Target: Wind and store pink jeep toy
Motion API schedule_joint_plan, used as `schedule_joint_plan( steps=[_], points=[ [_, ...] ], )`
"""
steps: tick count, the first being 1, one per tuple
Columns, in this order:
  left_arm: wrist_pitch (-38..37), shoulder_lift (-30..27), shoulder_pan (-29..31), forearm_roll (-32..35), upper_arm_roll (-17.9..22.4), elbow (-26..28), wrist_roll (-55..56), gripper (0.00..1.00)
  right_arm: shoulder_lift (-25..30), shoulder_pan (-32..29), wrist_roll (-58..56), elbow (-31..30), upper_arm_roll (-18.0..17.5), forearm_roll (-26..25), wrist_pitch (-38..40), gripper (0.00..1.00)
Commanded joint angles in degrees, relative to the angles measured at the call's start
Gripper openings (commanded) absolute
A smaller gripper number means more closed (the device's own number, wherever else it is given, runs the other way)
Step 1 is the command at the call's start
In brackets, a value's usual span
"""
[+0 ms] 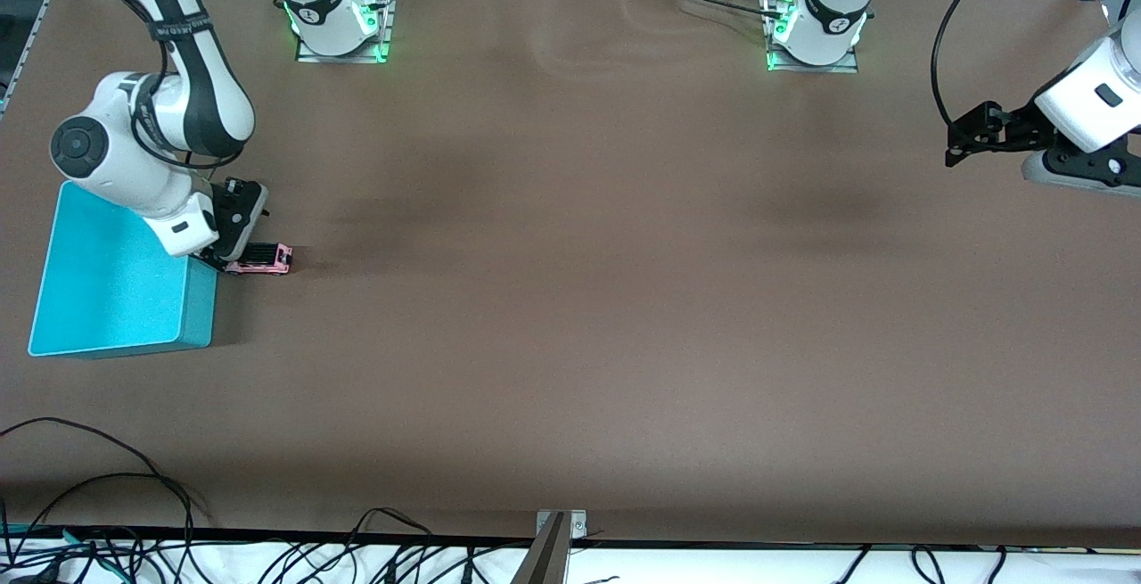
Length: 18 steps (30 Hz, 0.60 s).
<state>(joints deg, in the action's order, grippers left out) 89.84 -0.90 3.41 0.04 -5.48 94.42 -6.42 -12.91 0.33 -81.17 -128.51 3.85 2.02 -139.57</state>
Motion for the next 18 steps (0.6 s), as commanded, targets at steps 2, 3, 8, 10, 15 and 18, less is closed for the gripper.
schedule_joint_plan(
  steps=[2,3,8,10,15,18],
  points=[
    [0.07,-1.13,-1.3,-0.84,0.91,0.68,1.68,1.0,-4.48,-1.03,-9.0,0.45,0.1,3.24,-4.21,1.0],
    [-0.02,-0.86,-1.3,-0.84,0.91,0.42,1.94,1.0,-5.01,-1.12,-9.62,0.71,0.11,3.77,-4.39,1.0],
    [-0.11,-0.33,-1.21,-0.75,0.91,0.33,1.59,1.0,-6.68,-1.3,-11.56,1.86,0.11,4.22,-4.48,0.96],
    [-0.11,-0.24,-1.04,-0.75,0.91,0.33,1.41,1.0,-7.12,-1.38,-11.56,2.03,0.02,4.22,-4.48,0.96],
    [0.16,1.15,-1.65,-0.04,0.73,-1.87,1.5,1.0,-8.97,-1.38,-13.66,3.09,0.11,4.3,-4.74,0.85],
    [0.07,1.42,-1.04,0.04,0.9,-2.14,1.33,1.0,-8.97,-1.38,-14.02,3.09,0.19,4.3,-5.54,0.68]
  ],
)
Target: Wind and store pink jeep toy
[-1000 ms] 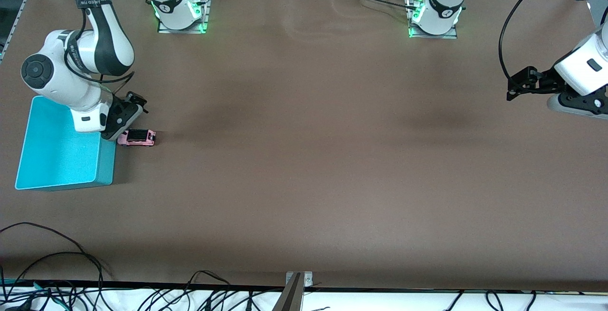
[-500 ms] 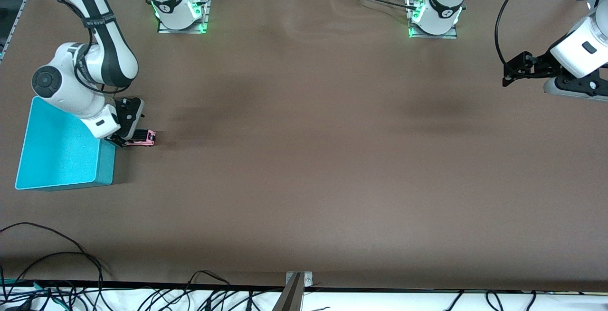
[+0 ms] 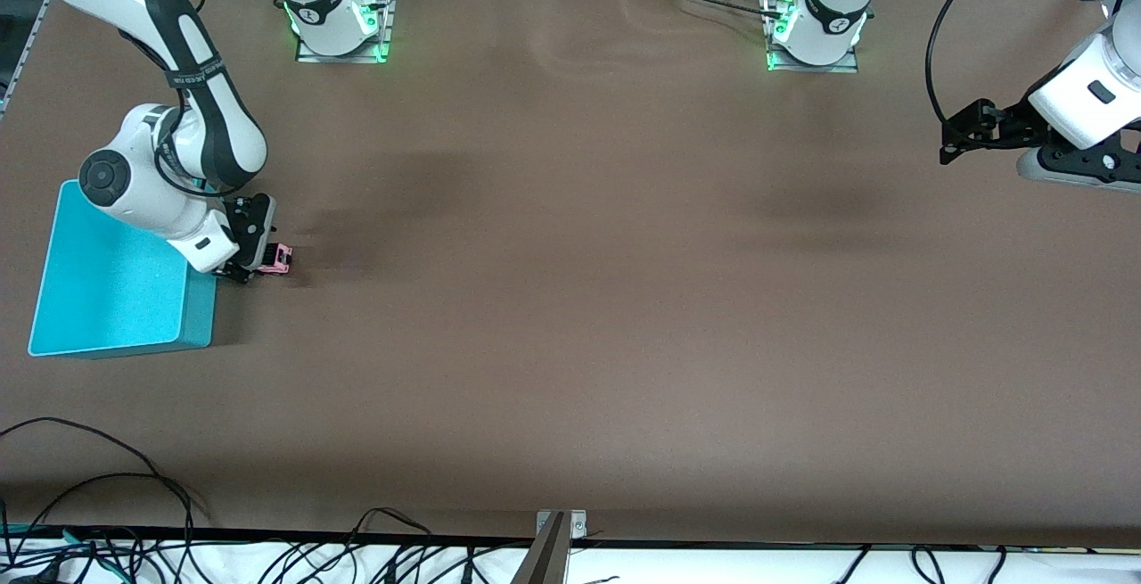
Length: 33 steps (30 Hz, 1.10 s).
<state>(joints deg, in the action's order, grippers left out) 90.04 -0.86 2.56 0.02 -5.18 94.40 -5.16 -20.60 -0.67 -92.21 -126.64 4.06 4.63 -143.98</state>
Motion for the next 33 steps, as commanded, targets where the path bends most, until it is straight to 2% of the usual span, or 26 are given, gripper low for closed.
schedule_joint_plan(
  steps=[1,5,8,12,20,25,27,33],
  points=[
    [-0.13,1.56,-0.1,0.07,0.61,-2.03,-0.02,1.0,-1.28,-0.48,-2.97,1.22,-0.02,1.69,-1.13,0.63],
    [-0.13,1.74,0.08,-0.02,0.78,-2.11,0.33,1.0,-0.67,-0.65,-3.06,1.22,-0.02,1.61,-0.87,0.3],
    [-0.13,1.83,0.34,-0.02,0.87,-2.11,0.33,1.0,0.56,-0.65,-3.33,1.31,-0.02,1.69,-0.6,0.16],
    [-0.04,1.91,0.69,-0.19,0.87,-2.11,0.24,1.0,4.16,-0.57,-3.15,2.18,-0.37,1.61,1.67,0.15],
    [-0.04,2.27,1.22,-0.11,0.87,-3.52,0.33,1.0,9.35,-0.21,-2.45,11.76,-0.9,1.52,21.79,0.15],
    [-0.04,2.35,1.13,-0.19,0.87,-3.61,0.94,1.0,12.16,-0.3,-3.15,13.26,-0.37,0.82,29.27,0.15],
    [-0.04,2.35,1.04,-0.11,0.78,-3.69,0.95,1.0,12.87,-0.56,-4.29,13.26,0.24,0.46,30.07,0.15],
    [-0.04,2.44,0.43,-0.02,0.61,-3.78,0.95,1.0,12.43,-0.65,-13.16,13.17,6.04,0.29,29.98,0.15]
  ],
)
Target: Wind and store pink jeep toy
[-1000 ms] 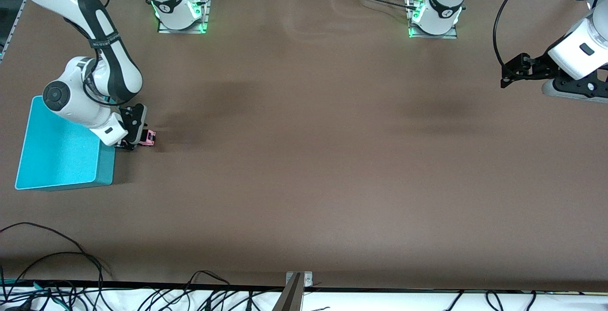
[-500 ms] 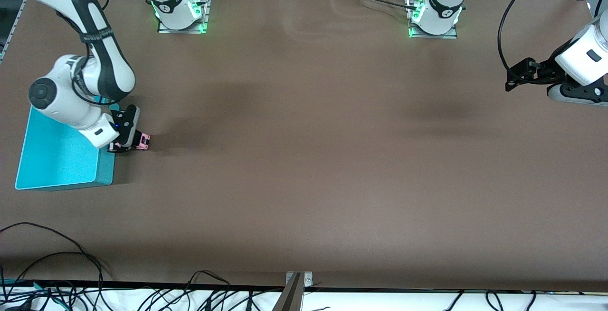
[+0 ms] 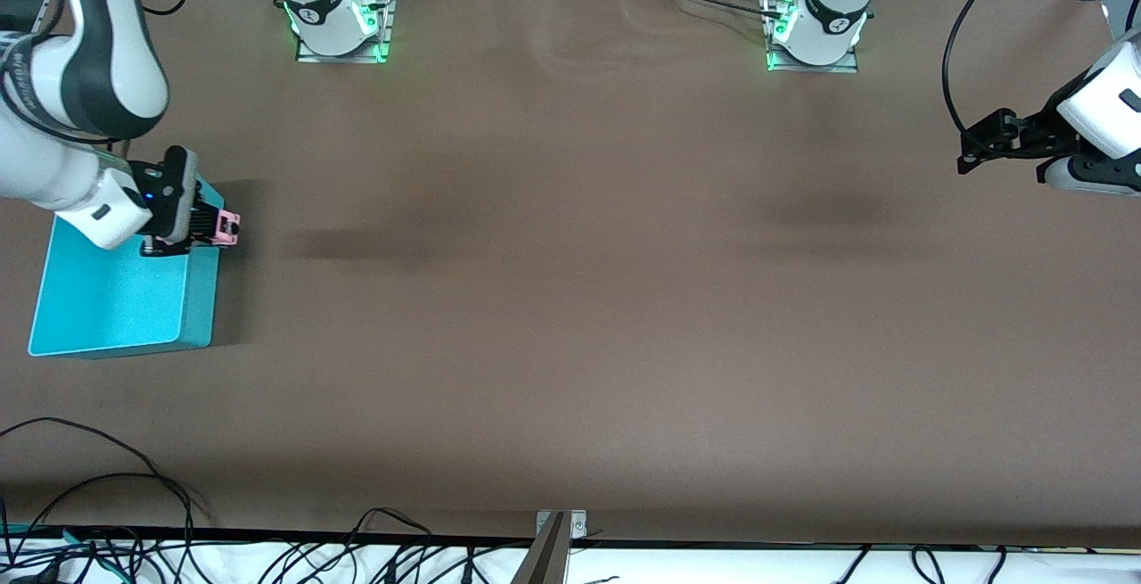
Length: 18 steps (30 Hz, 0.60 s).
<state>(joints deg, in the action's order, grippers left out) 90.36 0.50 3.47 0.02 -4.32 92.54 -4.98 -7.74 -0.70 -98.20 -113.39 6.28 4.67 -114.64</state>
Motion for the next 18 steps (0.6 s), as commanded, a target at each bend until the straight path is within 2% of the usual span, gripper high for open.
schedule_joint_plan(
  steps=[1,6,12,18],
  points=[
    [-0.36,1.08,-0.48,-0.02,-0.25,-1.92,0.76,1.0,-0.69,-0.7,-8.22,-0.08,4.52,0.17,0.48,0.15],
    [-0.36,1.26,-0.57,-0.02,-0.25,-1.92,0.76,1.0,-2.54,-0.79,-12.71,0.01,7.43,-0.79,-0.4,0.15],
    [-0.36,1.52,-0.66,-0.02,-0.33,-1.92,0.76,1.0,-4.82,-2.02,-13.76,-0.34,8.31,-4.49,-1.72,0.15],
    [-0.36,1.61,-0.66,-0.02,-0.42,-1.92,0.76,1.0,-6.84,-4.83,-19.56,-0.96,8.39,-4.84,-5.49,0.15]
  ],
)
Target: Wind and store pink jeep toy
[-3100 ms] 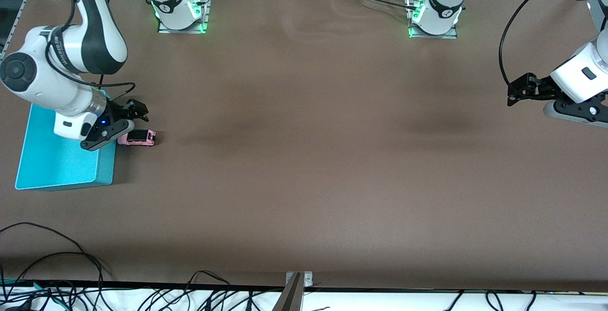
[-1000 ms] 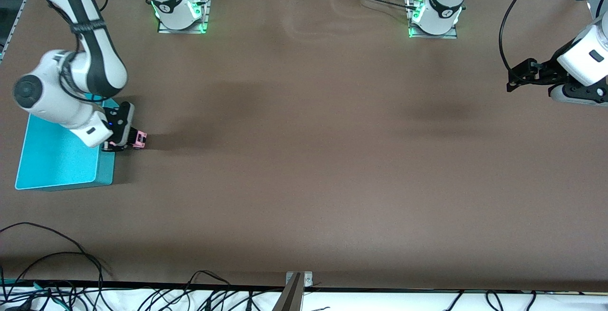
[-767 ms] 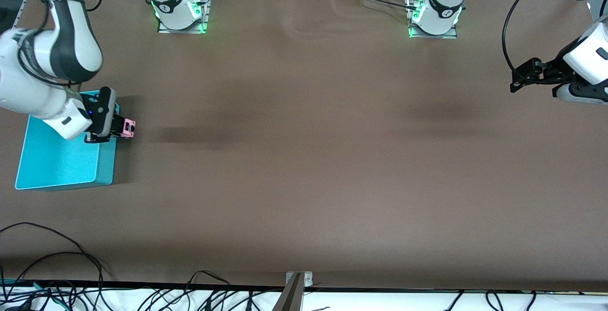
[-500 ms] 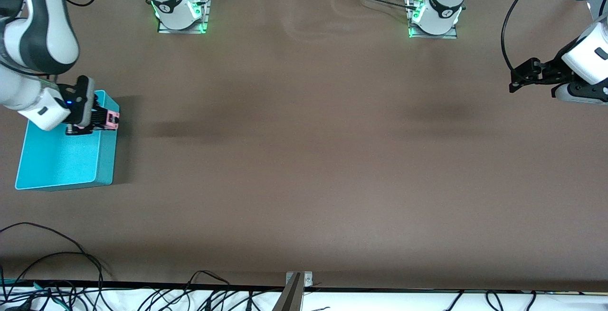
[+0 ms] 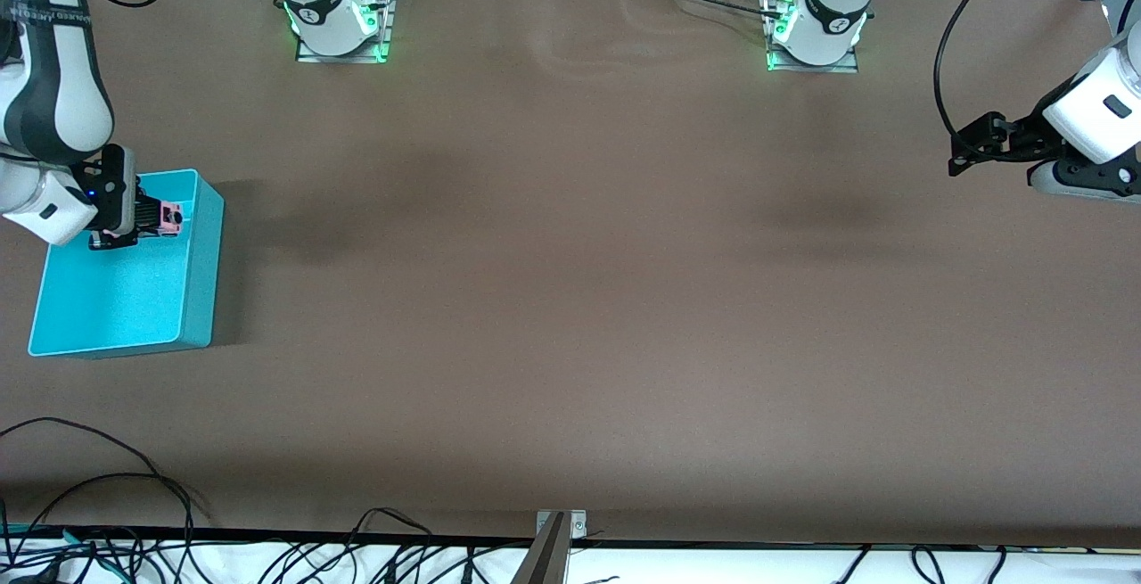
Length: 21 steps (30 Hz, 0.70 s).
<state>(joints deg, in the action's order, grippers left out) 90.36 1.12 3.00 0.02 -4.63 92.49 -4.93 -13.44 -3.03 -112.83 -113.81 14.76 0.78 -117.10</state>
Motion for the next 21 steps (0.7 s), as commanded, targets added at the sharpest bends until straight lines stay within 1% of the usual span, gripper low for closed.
schedule_joint_plan(
  steps=[1,7,12,21],
  points=[
    [-0.36,0.99,-0.1,-0.02,-0.12,-1.87,0.71,1.0,-1.41,-2.85,-5.46,-0.71,-0.08,-0.96,-3.57,0.15],
    [-0.36,0.99,-0.1,-0.02,-0.12,-1.87,0.71,1.0,-2.82,-5.31,-7.75,-2.46,-0.08,-0.96,-8.14,0.15],
    [-0.45,0.99,-0.1,-0.02,-0.12,-1.87,0.71,1.0,-3.96,-5.84,-8.98,-4.05,-0.08,-0.61,-11.31,0.15],
    [-0.36,0.99,-0.1,-0.02,-0.12,-1.87,0.71,1.0,-8.53,-6.63,-8.9,-4.49,-0.08,0.27,-14.74,0.15]
  ],
)
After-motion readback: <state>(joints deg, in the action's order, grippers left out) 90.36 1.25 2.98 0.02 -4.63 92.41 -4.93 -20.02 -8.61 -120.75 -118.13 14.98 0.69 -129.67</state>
